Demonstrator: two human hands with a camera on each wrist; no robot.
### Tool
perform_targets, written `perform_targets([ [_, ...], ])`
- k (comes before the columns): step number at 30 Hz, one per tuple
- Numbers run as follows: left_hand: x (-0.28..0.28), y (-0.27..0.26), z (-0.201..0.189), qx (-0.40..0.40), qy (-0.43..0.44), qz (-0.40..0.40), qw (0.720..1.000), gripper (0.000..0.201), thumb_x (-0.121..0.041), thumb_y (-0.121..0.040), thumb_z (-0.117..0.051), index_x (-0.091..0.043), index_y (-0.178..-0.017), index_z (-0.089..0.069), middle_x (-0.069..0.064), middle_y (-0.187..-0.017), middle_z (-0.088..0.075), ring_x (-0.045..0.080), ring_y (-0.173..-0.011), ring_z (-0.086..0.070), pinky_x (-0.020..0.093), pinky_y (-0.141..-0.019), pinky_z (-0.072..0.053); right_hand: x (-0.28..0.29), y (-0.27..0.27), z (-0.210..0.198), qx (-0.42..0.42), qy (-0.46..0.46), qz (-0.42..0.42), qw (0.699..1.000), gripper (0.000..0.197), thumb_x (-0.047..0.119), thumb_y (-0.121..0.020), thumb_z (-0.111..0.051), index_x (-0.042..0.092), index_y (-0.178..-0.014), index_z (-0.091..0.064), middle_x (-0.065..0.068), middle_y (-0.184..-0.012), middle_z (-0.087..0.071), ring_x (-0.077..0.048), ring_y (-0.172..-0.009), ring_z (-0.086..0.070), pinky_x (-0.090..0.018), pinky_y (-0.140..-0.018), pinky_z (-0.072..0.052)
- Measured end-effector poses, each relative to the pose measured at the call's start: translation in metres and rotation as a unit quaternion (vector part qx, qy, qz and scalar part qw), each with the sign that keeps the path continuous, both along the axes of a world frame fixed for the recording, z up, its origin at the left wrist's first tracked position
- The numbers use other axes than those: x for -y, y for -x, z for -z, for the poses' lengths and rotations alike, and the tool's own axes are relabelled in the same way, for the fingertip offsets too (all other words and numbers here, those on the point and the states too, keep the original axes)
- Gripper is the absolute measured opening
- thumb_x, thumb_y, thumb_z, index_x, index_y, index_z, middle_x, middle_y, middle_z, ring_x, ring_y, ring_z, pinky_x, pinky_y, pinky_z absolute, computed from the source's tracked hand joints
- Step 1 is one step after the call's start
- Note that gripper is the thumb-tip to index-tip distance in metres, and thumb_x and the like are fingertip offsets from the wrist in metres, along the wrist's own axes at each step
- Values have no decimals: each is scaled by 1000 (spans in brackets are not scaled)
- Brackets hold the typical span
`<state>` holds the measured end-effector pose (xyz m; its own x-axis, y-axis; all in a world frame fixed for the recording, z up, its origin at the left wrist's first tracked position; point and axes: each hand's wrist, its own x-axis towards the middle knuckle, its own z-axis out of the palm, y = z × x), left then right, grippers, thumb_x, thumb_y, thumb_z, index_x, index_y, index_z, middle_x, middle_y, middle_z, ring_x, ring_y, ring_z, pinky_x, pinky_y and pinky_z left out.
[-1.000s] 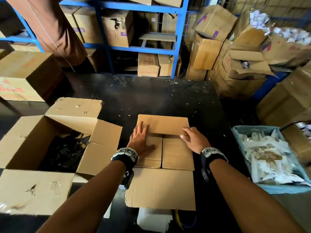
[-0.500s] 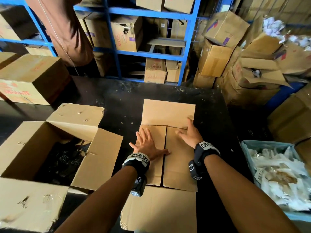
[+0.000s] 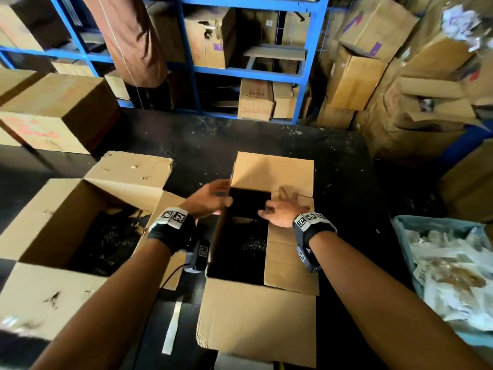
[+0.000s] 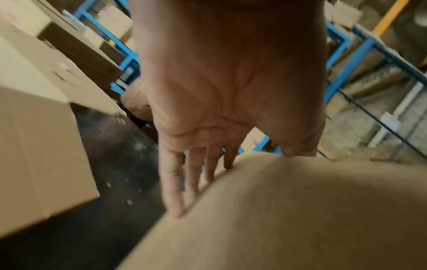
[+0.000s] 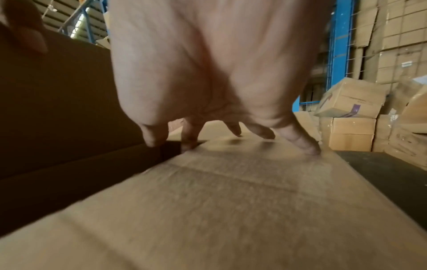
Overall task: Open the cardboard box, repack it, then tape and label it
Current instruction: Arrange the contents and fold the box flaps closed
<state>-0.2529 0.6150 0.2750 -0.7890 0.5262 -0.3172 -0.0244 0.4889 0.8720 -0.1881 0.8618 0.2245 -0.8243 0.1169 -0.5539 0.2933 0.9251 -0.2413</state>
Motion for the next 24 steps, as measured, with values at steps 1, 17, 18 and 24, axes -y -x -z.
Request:
perform_targets([
  [1, 16, 3, -9, -9, -5, 2, 1000, 54, -5, -82, -70, -14, -133, -54, 5, -119, -66, 18, -106, -64, 43, -97, -52, 1, -3, -4, -13, 7, 10, 1000, 34, 72, -89, -45, 41, -91, -57, 0, -170, 6, -49, -152, 8, -77, -110, -15],
  [17, 92, 0, 15, -213, 400, 94, 886, 76, -40, -89, -68, -22, -153, -30, 15, -155, -33, 36, -138, -38, 49, -113, -37, -122, -98, -79, -115, -130, 117, 978, 25, 10, -83, -65, 9, -108, -72, -14, -119, -66, -33, -110, -63, -35, -92, -53],
  [18, 91, -4, 18, -221, 415, 95, 877, 74, -42, -88, -69, -23, -150, -33, 15, -159, -25, 37, -142, -30, 51, -114, -34, -127, -102, -72, -96, -149, 117, 977, 26, 13, -83, -64, 11, -107, -71, -14, -121, -62, -32, -112, -61, -36, -94, -53],
  [24, 56, -36, 40, -230, 442, 140, 855, 76, -53, -86, -65, -25, -149, -34, 9, -165, -6, 34, -150, -8, 61, -116, -21, -113, -91, -37, -70, -185, 96, 976, 35, 18, -93, -58, 5, -124, -68, -15, -130, -61, -33, -117, -61, -38, -99, -50],
])
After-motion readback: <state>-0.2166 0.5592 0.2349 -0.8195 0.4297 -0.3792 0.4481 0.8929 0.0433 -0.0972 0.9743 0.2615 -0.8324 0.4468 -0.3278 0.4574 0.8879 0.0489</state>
